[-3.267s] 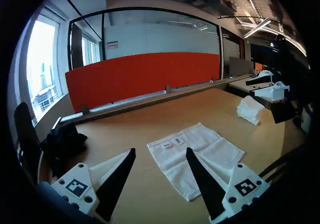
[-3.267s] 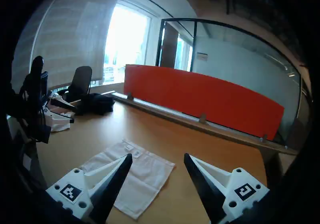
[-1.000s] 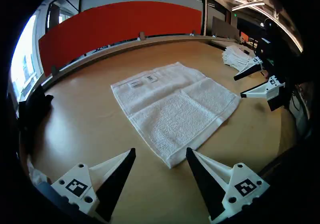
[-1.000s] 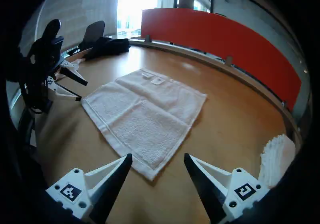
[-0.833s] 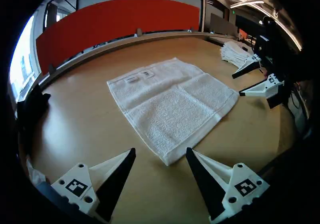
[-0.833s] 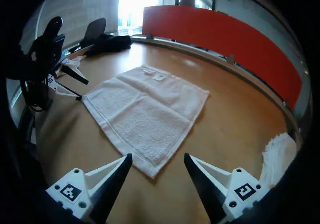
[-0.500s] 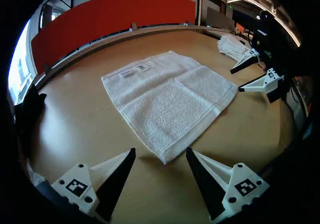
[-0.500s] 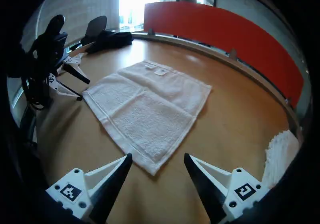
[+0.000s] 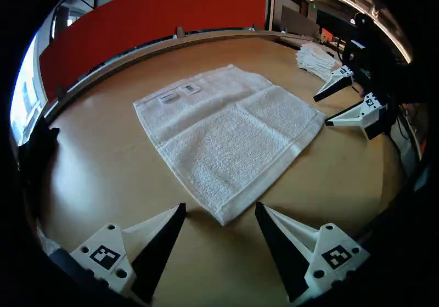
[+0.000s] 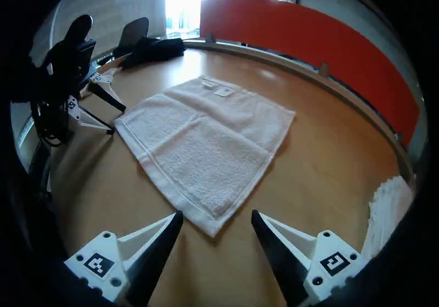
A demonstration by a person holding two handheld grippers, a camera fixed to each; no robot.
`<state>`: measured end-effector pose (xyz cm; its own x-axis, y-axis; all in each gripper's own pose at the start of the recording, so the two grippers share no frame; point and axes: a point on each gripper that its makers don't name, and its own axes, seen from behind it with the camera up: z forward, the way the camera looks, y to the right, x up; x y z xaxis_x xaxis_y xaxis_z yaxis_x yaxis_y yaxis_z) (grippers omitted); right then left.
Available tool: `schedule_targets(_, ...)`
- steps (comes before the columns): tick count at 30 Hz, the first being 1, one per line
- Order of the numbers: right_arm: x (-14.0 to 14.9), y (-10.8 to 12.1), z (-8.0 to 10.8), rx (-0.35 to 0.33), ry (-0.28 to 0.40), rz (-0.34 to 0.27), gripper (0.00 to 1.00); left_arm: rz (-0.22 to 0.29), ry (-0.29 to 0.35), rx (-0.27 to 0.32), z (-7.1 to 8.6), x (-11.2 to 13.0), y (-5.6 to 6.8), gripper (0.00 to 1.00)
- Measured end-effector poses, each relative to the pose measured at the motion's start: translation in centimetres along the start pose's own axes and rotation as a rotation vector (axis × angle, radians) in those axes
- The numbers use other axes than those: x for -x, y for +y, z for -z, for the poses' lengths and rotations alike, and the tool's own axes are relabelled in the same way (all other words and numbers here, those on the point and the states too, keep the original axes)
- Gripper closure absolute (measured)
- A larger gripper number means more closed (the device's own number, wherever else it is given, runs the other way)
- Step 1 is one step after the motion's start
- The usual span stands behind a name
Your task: Fold towel
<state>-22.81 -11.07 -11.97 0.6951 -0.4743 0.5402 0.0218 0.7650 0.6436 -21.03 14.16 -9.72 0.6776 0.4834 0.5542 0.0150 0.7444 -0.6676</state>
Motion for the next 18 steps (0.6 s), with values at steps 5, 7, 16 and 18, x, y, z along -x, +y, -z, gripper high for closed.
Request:
schedule_targets(5, 0.48, -0.05, -0.17, -0.007, -0.013, 0.007, 0.14, 0.000, -0.007, -0.003, 0.03, 0.06, 0.08, 0.07)
schedule_targets(7, 0.54, -0.08, -0.21, -0.010, -0.014, 0.005, 0.15, 0.002, -0.008, -0.004, 0.04, 0.06, 0.09, 0.06)
schedule_targets(16, 0.56, -0.32, -0.19, -0.029, -0.014, -0.016, 0.24, 0.011, -0.011, -0.006, -0.05, 0.00, 0.18, 0.06)
schedule_targets(18, 0.55, -0.33, -0.18, -0.031, -0.014, -0.016, 0.27, 0.013, -0.012, -0.011, -0.09, 0.01, 0.14, 0.08)
